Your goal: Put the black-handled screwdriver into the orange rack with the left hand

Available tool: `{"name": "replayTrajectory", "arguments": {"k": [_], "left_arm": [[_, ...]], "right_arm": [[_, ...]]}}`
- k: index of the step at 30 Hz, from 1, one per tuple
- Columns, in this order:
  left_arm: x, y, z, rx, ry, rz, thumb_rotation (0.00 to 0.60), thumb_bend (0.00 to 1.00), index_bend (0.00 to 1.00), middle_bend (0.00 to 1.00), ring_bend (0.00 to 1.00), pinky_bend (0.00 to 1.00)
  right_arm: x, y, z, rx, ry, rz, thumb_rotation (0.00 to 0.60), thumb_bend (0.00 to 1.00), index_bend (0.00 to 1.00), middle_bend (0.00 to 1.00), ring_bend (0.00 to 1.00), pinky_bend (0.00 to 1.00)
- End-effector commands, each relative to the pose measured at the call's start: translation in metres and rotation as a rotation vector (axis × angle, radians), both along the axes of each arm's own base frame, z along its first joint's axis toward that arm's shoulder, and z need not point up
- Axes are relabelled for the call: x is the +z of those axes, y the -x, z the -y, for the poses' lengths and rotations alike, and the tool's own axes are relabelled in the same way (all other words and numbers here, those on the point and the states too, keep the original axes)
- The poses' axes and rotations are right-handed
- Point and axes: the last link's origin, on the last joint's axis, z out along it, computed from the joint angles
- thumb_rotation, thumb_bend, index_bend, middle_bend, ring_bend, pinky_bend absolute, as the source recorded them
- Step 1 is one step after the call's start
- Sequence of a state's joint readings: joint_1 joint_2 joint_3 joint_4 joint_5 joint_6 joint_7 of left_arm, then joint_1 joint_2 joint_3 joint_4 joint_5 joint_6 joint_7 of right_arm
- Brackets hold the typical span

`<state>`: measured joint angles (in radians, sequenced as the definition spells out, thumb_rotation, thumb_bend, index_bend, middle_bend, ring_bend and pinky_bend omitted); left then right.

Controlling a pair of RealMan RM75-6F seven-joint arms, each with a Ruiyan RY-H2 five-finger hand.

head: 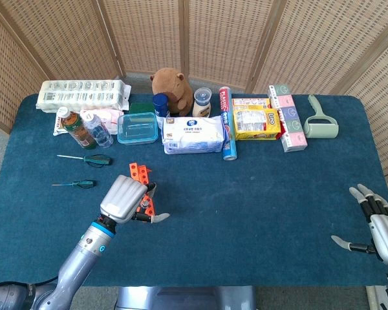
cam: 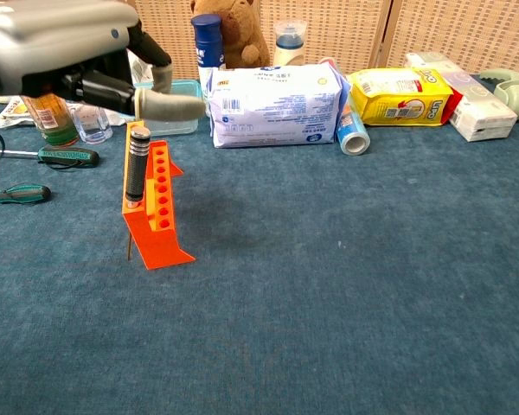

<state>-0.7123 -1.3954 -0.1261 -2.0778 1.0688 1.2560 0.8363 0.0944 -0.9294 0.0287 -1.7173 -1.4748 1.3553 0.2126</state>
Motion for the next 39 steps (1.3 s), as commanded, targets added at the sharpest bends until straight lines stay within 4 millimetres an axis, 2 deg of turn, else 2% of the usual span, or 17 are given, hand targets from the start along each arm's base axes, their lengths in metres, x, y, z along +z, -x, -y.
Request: {"name": "replayTrajectory", "arguments": {"k": [1, 18, 39], "left_arm": [[-0.004, 0.0, 0.0, -0.006, 0.006, 0.006, 0.0, 0.0, 0.55, 1.0, 1.0, 1.0], [-0.015, -0.002, 0.003, 0.002, 0.007, -0.026, 0.0, 0.0, 0.55, 0.99, 1.0, 1.0], [-0.003, 0.001, 0.011, 0.035, 0.014, -0.034, 0.0, 0.0, 0.55, 0.99, 1.0, 1.0]], "right_arm": [[0.0, 0.0, 0.0, 0.0, -0.002, -0.001, 0.412, 0.0, 0.04, 0.0, 0.0, 0.0], [0.002, 0.0, 0.0, 0.001, 0.004, 0.007, 0.414, 0.0, 0.04, 0.0, 0.0, 0.0], [0.002, 0.0, -0.001, 0.0, 0.007, 0.006, 0.413, 0.0, 0.04, 0.0, 0.0, 0.0]]}}
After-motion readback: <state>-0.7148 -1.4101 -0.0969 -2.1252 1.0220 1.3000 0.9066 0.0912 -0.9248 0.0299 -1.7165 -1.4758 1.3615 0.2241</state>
